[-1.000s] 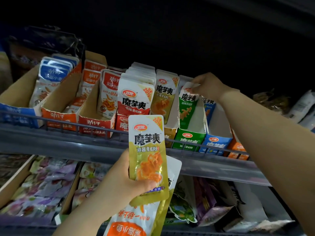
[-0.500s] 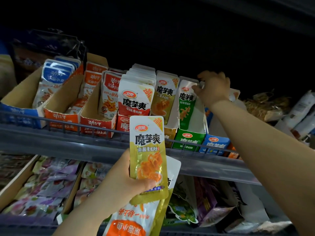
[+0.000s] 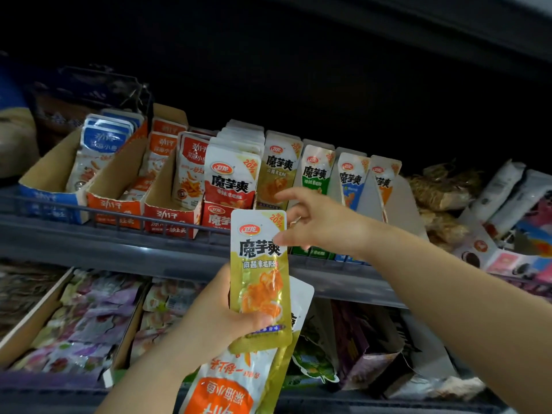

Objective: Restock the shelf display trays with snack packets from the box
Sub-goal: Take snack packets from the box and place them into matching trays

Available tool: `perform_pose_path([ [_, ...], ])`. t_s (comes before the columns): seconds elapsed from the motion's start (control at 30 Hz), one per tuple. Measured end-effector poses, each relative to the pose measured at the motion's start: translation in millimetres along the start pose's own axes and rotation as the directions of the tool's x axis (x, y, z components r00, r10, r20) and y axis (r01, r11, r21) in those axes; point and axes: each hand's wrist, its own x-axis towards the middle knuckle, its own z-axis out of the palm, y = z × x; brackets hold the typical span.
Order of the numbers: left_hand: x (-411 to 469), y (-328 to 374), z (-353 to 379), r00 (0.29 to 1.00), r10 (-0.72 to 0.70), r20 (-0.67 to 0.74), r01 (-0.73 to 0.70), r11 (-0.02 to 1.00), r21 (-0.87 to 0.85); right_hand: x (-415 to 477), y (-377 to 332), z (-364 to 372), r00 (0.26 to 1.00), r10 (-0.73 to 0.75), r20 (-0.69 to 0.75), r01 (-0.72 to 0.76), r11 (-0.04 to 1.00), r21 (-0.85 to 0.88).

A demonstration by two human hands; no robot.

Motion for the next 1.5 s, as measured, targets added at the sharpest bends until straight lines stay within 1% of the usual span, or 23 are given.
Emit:
perform_pose_path([
  [0.1, -5, 1, 4, 1.000, -0.001, 0.016, 0.002, 1.000, -0.010, -1, 2, 7, 0.998, 0.034, 0.051, -0.037, 0.998, 0.057],
  [0.23, -8, 4, 6, 1.000, -0.011, 0.016, 0.011, 1.000, -0.005, -2, 2, 5, 0.999, 0.024, 0.045, -0.025, 0.999, 0.028],
  [0.3, -7, 5, 2, 0.999, -0.027, -0.018, 0.027, 0.999, -0.029, -3, 1, -1, 1.000, 0.018, 0.003, -0.018, 0.999, 0.038],
  [0.43, -7, 5, -7, 0.995, -0.066, -0.071, 0.055, 0.988, -0.147, -3, 0, -14, 0.993, -0.001, -0.119, 0.013, 0.995, 0.095],
  [0.5, -7, 5, -9, 0.994, -0.064, -0.089, 0.050, 0.987, -0.155, -1, -2, -21, 0.985, -0.018, -0.169, 0.043, 0.989, 0.142],
  [0.6, -5, 5, -10, 0.993, -0.062, -0.100, 0.049, 0.990, -0.134, 1, -4, -34, 0.968, -0.026, -0.251, 0.068, 0.984, 0.164],
  [0.73, -4, 4, -11, 0.992, -0.064, -0.110, 0.050, 0.991, -0.126, 3, -6, -58, 0.911, -0.012, -0.413, 0.107, 0.973, 0.206],
  [0.83, -1, 4, -12, 0.983, -0.063, -0.172, 0.040, 0.990, -0.135, 4, -4, -80, 0.805, -0.007, -0.593, 0.185, 0.953, 0.239],
  [0.9, 2, 3, -13, 0.974, -0.071, -0.215, 0.043, 0.991, -0.130, 10, 0, -87, 0.740, 0.013, -0.673, 0.188, 0.956, 0.226],
  [0.93, 3, 3, -13, 0.970, -0.076, -0.230, 0.046, 0.990, -0.132, 14, 3, -88, 0.722, 0.024, -0.692, 0.174, 0.961, 0.215],
  [1.1, 6, 5, -12, 0.965, -0.096, -0.242, 0.053, 0.982, -0.179, 39, 5, -82, 0.702, 0.007, -0.713, 0.145, 0.978, 0.152],
  [1.2, 8, 4, -12, 0.965, -0.093, -0.246, 0.055, 0.986, -0.158, 53, -1, -80, 0.681, 0.014, -0.732, 0.163, 0.972, 0.170],
  [1.23, 8, 4, -12, 0.964, -0.091, -0.250, 0.053, 0.987, -0.155, 58, -3, -79, 0.685, 0.025, -0.728, 0.151, 0.973, 0.175],
  [1.3, 9, 4, -13, 0.962, -0.086, -0.259, 0.048, 0.988, -0.149, 67, -4, -75, 0.727, 0.047, -0.684, 0.075, 0.986, 0.148],
  [1.37, 11, 4, -15, 0.960, -0.080, -0.269, 0.041, 0.988, -0.146, 75, -4, -70, 0.786, 0.062, -0.616, -0.037, 0.998, 0.054],
  [1.4, 11, 4, -16, 0.960, -0.080, -0.270, 0.040, 0.987, -0.153, 78, -3, -68, 0.809, 0.055, -0.586, -0.066, 0.998, 0.001],
  [1.5, 13, 3, -17, 0.961, -0.071, -0.266, 0.030, 0.988, -0.154, 92, 3, -60, 0.860, 0.016, -0.511, -0.054, 0.997, -0.061],
])
